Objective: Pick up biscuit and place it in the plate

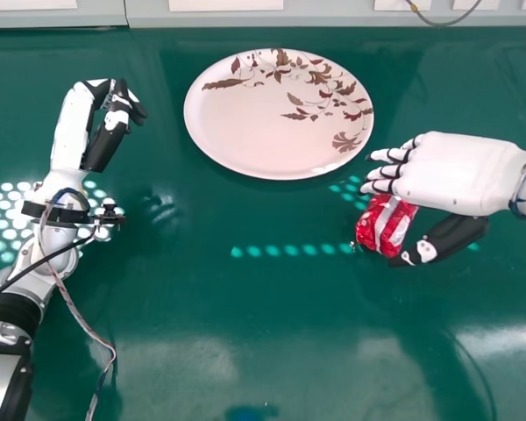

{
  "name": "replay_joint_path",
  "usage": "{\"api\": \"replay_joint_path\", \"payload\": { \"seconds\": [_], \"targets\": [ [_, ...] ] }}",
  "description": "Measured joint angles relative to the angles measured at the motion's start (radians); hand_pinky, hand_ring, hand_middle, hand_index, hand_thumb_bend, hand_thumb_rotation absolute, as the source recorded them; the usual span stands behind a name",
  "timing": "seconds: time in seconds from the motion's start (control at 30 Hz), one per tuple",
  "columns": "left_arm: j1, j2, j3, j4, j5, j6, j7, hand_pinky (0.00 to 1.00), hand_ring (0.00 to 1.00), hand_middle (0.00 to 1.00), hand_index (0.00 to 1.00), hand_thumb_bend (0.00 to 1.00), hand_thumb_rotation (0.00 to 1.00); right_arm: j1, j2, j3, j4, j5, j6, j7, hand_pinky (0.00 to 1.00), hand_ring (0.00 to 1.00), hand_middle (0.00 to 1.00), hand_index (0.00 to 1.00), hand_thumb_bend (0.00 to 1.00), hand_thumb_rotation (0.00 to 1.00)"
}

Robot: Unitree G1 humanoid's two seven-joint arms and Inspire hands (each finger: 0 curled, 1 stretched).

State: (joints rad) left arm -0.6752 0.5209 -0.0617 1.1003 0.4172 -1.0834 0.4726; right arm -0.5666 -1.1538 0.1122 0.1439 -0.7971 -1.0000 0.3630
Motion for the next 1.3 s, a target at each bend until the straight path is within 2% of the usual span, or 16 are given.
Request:
{"api": "replay_joint_path", "payload": {
  "seconds": [0.17, 0.23, 0.37, 0.47, 0.53, 0.63, 0.73, 0.8, 0.87, 0.9, 0.97, 1.03, 1.23, 1.3],
  "targets": [
    [0.000, 0.002, 0.000, 0.000, 0.000, -0.001, -0.001, 0.20, 0.25, 0.31, 0.33, 0.28, 0.32, -0.003, 0.024, 0.012, 0.038, -0.044, 0.001, -0.065, 0.61, 0.87, 0.89, 0.90, 0.82, 0.18],
    [0.000, 0.003, 0.000, 0.000, 0.000, -0.002, -0.001, 0.21, 0.25, 0.32, 0.33, 0.28, 0.32, -0.005, 0.028, 0.020, 0.044, -0.059, 0.002, -0.074, 0.61, 0.87, 0.89, 0.91, 0.85, 0.18],
    [0.000, 0.009, 0.000, -0.001, 0.000, -0.008, 0.000, 0.15, 0.19, 0.27, 0.33, 0.30, 0.34, -0.011, 0.039, 0.037, 0.052, -0.090, 0.017, -0.096, 0.61, 0.88, 0.89, 0.91, 0.84, 0.12],
    [0.000, 0.015, 0.000, 0.001, 0.000, -0.011, 0.001, 0.15, 0.19, 0.27, 0.34, 0.30, 0.35, -0.013, 0.050, 0.048, 0.061, -0.101, 0.025, -0.106, 0.61, 0.88, 0.90, 0.91, 0.83, 0.13],
    [0.000, 0.021, 0.000, 0.001, 0.000, -0.011, 0.001, 0.17, 0.22, 0.29, 0.34, 0.30, 0.38, -0.013, 0.054, 0.051, 0.065, -0.103, 0.032, -0.107, 0.61, 0.88, 0.89, 0.91, 0.85, 0.12],
    [0.000, 0.026, 0.001, 0.002, 0.000, -0.014, 0.001, 0.16, 0.20, 0.28, 0.34, 0.30, 0.35, -0.014, 0.054, 0.051, 0.064, -0.102, 0.036, -0.106, 0.62, 0.88, 0.90, 0.91, 0.86, 0.13],
    [0.000, 0.028, 0.001, 0.003, 0.002, -0.018, 0.002, 0.15, 0.20, 0.27, 0.34, 0.30, 0.33, -0.015, 0.054, 0.051, 0.056, -0.092, 0.039, -0.088, 0.64, 0.90, 0.92, 0.94, 0.96, 0.15],
    [0.000, 0.029, 0.001, 0.003, 0.005, -0.018, 0.005, 0.16, 0.21, 0.28, 0.33, 0.29, 0.33, -0.015, 0.051, 0.051, 0.037, -0.078, 0.047, -0.057, 0.66, 0.92, 0.94, 0.96, 0.99, 0.18],
    [0.000, 0.030, 0.001, 0.003, 0.005, -0.018, 0.007, 0.16, 0.20, 0.28, 0.33, 0.30, 0.34, -0.012, 0.045, 0.051, 0.019, -0.062, 0.053, -0.036, 0.67, 0.93, 0.95, 0.97, 0.98, 0.18],
    [0.000, 0.030, 0.001, 0.003, 0.005, -0.018, 0.007, 0.16, 0.21, 0.28, 0.33, 0.30, 0.34, -0.008, 0.040, 0.050, 0.009, -0.055, 0.057, -0.026, 0.68, 0.94, 0.95, 0.98, 0.92, 0.16],
    [0.000, 0.030, 0.001, 0.003, 0.005, -0.018, 0.007, 0.15, 0.19, 0.26, 0.33, 0.30, 0.36, 0.000, 0.031, 0.048, -0.012, -0.044, 0.057, -0.014, 0.69, 0.94, 0.95, 0.99, 0.96, 0.18],
    [0.000, 0.030, 0.001, 0.003, 0.004, -0.018, 0.006, 0.13, 0.18, 0.25, 0.33, 0.30, 0.33, 0.005, 0.020, 0.046, -0.020, -0.042, 0.057, -0.008, 0.73, 0.97, 0.98, 1.00, 0.99, 0.26],
    [0.000, 0.030, 0.001, 0.002, 0.005, -0.017, 0.006, 0.15, 0.20, 0.27, 0.33, 0.30, 0.33, 0.014, -0.023, 0.045, -0.067, -0.019, 0.069, 0.071, 0.83, 1.00, 1.00, 1.00, 1.00, 0.38],
    [0.000, 0.031, 0.001, 0.002, 0.005, -0.015, 0.006, 0.16, 0.20, 0.27, 0.33, 0.30, 0.33, 0.016, -0.035, 0.045, -0.087, 0.005, 0.078, 0.109, 0.84, 1.00, 1.00, 1.00, 1.00, 0.39]
  ]
}}
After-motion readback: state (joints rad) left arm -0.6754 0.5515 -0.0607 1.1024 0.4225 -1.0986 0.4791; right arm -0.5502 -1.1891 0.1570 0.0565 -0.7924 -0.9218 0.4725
